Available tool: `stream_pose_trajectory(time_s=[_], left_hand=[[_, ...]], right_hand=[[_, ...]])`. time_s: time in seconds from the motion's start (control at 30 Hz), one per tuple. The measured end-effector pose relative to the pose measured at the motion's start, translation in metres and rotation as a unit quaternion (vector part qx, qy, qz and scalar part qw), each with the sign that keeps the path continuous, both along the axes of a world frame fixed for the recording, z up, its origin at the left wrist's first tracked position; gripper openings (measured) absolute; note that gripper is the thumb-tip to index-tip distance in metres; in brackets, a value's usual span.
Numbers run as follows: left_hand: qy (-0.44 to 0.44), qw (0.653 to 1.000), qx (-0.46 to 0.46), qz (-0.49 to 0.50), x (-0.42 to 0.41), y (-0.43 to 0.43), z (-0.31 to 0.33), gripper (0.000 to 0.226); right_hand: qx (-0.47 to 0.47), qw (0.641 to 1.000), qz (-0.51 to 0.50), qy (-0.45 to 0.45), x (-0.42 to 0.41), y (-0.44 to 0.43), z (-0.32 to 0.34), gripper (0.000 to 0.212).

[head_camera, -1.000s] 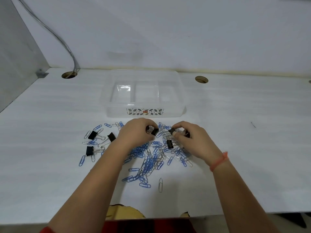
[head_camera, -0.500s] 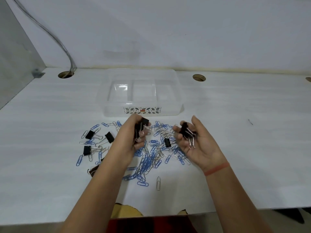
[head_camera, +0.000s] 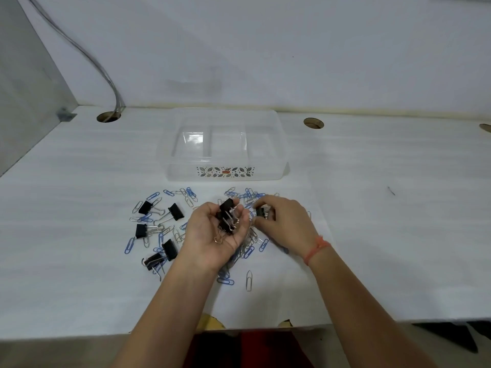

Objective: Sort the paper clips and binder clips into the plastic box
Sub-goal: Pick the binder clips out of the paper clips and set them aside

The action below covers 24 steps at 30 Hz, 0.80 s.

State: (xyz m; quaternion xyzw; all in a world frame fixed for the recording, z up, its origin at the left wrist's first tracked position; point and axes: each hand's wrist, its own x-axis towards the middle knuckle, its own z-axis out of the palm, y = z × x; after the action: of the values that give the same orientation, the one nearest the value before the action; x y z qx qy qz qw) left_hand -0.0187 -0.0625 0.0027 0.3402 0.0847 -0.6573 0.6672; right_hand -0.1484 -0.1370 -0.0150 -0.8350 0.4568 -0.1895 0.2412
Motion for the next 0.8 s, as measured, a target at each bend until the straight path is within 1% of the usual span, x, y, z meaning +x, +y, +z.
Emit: stream_pose_trajectory(time_s=[0.07,0.1,0.13,0.17,0.23,0.3,0.33,0.37,0.4,0.43,0.5,0.53,0.57,0.6,0.67,0.7,0.73,0.8], left_hand=[[-0.052,0.999,0.004,-0.007,0.001,0.002,0.002,0.032],[-0.074,0.997,0.001,-0.008,0.001,0.003,0.002,0.032],[-0.091,0.996,-0.002,-0.007,0.0,0.005,0.003,0.032],[-0.102,0.995,-0.005,-0.008,-0.001,0.006,0.005,0.032],[-0.113,0.993,-0.006,-0.015,-0.005,0.009,0.006,0.037],[-0.113,0.993,-0.007,-0.029,-0.014,0.011,0.008,0.041],[-0.109,0.993,-0.004,-0.035,-0.019,0.011,0.007,0.041],[-0.101,0.994,0.001,-0.039,-0.024,0.012,0.007,0.04],[-0.091,0.995,0.008,-0.041,-0.028,0.012,0.006,0.038],[-0.08,0.996,0.016,-0.039,-0.032,0.013,0.005,0.037],[-0.065,0.997,0.032,-0.029,-0.038,0.014,0.004,0.037],[-0.062,0.997,0.039,-0.023,-0.039,0.015,0.003,0.037],[-0.062,0.997,0.045,-0.017,-0.04,0.015,0.002,0.036],[-0.065,0.997,0.049,-0.012,-0.04,0.016,0.002,0.035],[-0.095,0.994,0.056,-0.009,-0.038,0.016,0.001,0.03],[-0.125,0.99,0.059,-0.011,-0.036,0.015,0.001,0.026],[-0.164,0.984,0.064,-0.014,-0.034,0.014,0.0,0.02],[-0.257,0.964,0.071,-0.017,-0.028,0.012,-0.003,0.009]], right_hand=[[0.062,0.989,-0.027,-0.13,-0.001,-0.001,0.003,0.014],[0.109,0.97,-0.057,-0.211,-0.004,-0.001,0.005,0.01],[0.171,0.937,-0.089,-0.29,-0.008,-0.001,0.007,0.012],[0.242,0.894,-0.119,-0.358,-0.013,0.0,0.008,0.02],[0.377,0.784,-0.154,-0.468,-0.026,0.002,0.009,0.034],[0.474,0.665,-0.162,-0.554,-0.039,0.007,0.009,0.037],[0.505,0.619,-0.161,-0.58,-0.044,0.01,0.007,0.037],[0.523,0.59,-0.16,-0.594,-0.047,0.012,0.004,0.037],[0.532,0.574,-0.163,-0.601,-0.048,0.014,0.002,0.038],[0.538,0.566,-0.169,-0.602,-0.047,0.015,0.0,0.038],[0.539,0.563,-0.182,-0.599,-0.041,0.012,-0.002,0.039],[0.536,0.572,-0.188,-0.592,-0.036,0.01,0.0,0.039],[0.526,0.597,-0.193,-0.574,-0.03,0.008,0.002,0.039],[0.507,0.645,-0.195,-0.537,-0.024,0.006,0.006,0.04],[0.436,0.781,-0.181,-0.409,-0.011,0.005,0.016,0.042],[0.393,0.836,-0.16,-0.349,-0.004,0.005,0.022,0.042],[0.355,0.873,-0.134,-0.307,0.001,0.005,0.026,0.042],[0.297,0.914,-0.091,-0.261,0.009,0.005,0.031,0.042]])
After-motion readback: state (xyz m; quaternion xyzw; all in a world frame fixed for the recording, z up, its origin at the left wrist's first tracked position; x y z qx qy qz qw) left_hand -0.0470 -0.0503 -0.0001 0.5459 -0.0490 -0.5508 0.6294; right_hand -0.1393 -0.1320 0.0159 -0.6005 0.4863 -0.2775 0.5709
